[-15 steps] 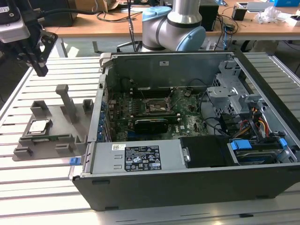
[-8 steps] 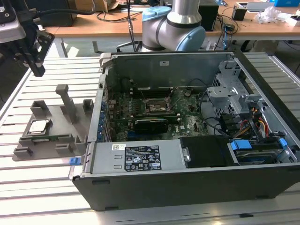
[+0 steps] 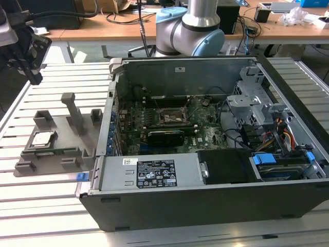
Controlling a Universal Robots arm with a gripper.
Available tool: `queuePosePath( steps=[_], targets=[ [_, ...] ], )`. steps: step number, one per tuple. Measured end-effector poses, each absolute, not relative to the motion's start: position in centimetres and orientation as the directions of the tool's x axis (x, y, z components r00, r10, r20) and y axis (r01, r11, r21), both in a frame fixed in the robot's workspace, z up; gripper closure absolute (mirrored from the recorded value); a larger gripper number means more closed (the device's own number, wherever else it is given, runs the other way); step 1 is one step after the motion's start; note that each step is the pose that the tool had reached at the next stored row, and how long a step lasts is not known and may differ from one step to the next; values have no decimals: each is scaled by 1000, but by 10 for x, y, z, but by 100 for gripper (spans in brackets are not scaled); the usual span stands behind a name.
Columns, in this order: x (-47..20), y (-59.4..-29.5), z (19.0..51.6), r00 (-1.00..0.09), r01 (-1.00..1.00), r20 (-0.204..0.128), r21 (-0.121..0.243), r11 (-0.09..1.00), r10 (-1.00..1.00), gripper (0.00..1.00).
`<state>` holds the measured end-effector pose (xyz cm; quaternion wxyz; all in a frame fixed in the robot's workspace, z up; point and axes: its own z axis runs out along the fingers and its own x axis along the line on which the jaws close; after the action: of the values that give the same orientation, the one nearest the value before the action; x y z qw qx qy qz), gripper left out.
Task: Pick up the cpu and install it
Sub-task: 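Reach for the cpu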
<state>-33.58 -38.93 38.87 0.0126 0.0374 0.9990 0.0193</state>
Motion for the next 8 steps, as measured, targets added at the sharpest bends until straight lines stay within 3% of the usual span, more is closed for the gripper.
queuePosePath(
  steps=[3, 8],
  targets=[
    [-341, -376, 388, -997, 73, -25, 19, 997, 73, 89],
    [-355, -374, 387, -999, 39, -25, 16, 999, 39, 89]
  ],
)
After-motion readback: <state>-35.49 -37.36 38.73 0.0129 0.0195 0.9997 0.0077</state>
